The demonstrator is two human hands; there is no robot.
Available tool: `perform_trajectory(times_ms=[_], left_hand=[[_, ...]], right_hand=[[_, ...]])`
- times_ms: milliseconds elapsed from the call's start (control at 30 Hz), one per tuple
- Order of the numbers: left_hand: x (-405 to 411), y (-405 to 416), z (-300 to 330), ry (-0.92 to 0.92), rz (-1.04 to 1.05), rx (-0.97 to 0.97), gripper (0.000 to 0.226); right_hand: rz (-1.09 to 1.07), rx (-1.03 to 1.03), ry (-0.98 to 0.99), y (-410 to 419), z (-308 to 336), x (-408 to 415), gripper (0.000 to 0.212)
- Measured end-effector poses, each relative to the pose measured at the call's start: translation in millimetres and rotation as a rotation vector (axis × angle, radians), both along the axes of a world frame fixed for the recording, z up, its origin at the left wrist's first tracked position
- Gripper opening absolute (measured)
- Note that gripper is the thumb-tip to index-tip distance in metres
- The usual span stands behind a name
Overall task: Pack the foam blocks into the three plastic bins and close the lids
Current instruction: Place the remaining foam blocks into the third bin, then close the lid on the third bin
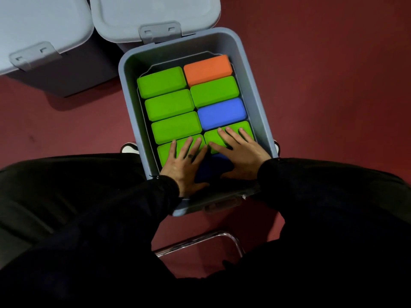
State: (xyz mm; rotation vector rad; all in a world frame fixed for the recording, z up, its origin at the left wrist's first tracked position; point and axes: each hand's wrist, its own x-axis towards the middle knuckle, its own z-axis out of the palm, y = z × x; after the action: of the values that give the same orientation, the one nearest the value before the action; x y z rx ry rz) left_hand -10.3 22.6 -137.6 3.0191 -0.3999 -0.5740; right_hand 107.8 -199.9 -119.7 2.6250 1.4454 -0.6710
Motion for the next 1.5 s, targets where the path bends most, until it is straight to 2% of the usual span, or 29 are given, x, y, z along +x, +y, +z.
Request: perform_trajectory(times_ms=[133,200,300,333,433,533,667,800,933,1033,1133,1267,1400,1500], left_hand=[[7,-4,12,-0.034,0.07,-0.057,0.104],[16,-6,22,-0.032,0.136,-0.1,0.095],[30,-8,39,-0.083,0.223,-0.228,0.073],[36,-9,47,-0.093,0.264,-0.274,0.064],[57,-14,81,-0.137,0.378,-0.372,0.039],[79,-25,126,-0.222,0.394,-0.447,0.035],[105,-55,189,-0.312,0.291,-0.485,0.036],[130,-102,238,-0.357,0.147,-0.478,0.025],[147,-167,280,-0.38,0.032,-0.542,0.034],[152,-228,303,-0.365,-0.046,-0.572,0.033],[143,-295,311,-0.275,-0.15,-0.556,0.029],[128,-373,289,-0.119,-0.322,-0.464,0.027],[107,-440,250,0.048,-0.441,-0.354,0.015],[83,-478,217,0.123,-0.529,-0.218,0.024]], right_hand=[[-0.069,0.016,0.016,7,16,1,0.094],[-0.114,0.06,-0.003,9,24,1,0.072],[-0.196,0.144,-0.067,15,40,3,0.029],[-0.247,0.149,-0.051,19,52,3,0.026],[-0.374,0.211,-0.012,25,89,14,0.027],[-0.461,0.278,0.008,17,135,29,0.025],[-0.529,0.323,-0.033,-17,199,35,0.024],[-0.604,0.348,-0.114,-69,253,34,0.026],[-0.746,0.408,-0.169,-130,294,29,0.023],[-0.883,0.449,-0.183,-180,311,14,0.024],[-1.064,0.463,-0.187,-236,306,-14,0.026],[-1.293,0.469,-0.164,-302,270,-61,0.025],[-1.52,0.509,-0.125,-349,211,-98,0.024],[-1.704,0.567,-0.064,-360,155,-128,0.023]])
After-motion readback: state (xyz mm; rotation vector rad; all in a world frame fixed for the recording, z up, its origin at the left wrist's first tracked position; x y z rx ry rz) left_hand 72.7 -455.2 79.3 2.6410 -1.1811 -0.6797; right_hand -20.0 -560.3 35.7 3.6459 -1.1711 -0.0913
